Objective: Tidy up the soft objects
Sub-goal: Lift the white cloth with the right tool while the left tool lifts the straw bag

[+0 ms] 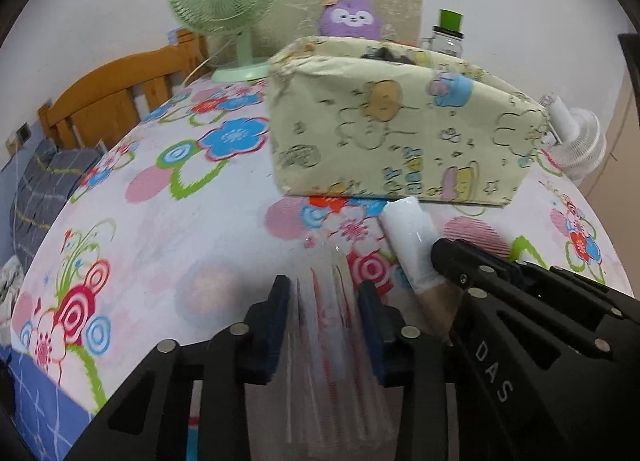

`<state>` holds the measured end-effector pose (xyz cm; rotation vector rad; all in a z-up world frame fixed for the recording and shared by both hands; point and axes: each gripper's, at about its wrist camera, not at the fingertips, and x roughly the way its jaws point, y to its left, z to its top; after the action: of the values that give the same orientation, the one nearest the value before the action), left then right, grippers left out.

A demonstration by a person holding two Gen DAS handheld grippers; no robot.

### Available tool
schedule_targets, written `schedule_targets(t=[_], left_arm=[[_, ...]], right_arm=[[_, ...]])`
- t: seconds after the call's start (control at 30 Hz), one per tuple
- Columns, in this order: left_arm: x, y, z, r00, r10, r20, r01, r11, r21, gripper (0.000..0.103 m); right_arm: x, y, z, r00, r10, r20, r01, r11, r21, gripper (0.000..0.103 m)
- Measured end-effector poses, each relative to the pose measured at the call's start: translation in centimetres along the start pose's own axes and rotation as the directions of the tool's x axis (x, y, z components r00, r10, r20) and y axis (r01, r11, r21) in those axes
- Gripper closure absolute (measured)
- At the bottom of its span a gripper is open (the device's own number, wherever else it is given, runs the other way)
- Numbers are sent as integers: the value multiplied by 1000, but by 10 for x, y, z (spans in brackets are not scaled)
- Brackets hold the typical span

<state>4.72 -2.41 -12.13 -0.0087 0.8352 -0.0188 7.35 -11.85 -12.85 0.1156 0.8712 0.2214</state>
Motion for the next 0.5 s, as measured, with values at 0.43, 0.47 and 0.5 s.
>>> schedule_targets(t=[0.43, 0.47, 0.5], left_arm=[[6, -25, 14, 999, -51, 15, 49, 995, 87, 73], [5, -25, 14, 999, -49, 17, 47, 995, 92, 73], [5, -25, 14, 999, -48, 19, 46, 995, 93, 73]], right_arm=[[-5, -25, 9, 999, -52, 17, 51, 997, 58, 93], [-6, -26, 9, 999, -45, 15, 44, 997, 58, 93], [-5, -26, 9, 999, -37, 14, 36, 998, 58, 93]])
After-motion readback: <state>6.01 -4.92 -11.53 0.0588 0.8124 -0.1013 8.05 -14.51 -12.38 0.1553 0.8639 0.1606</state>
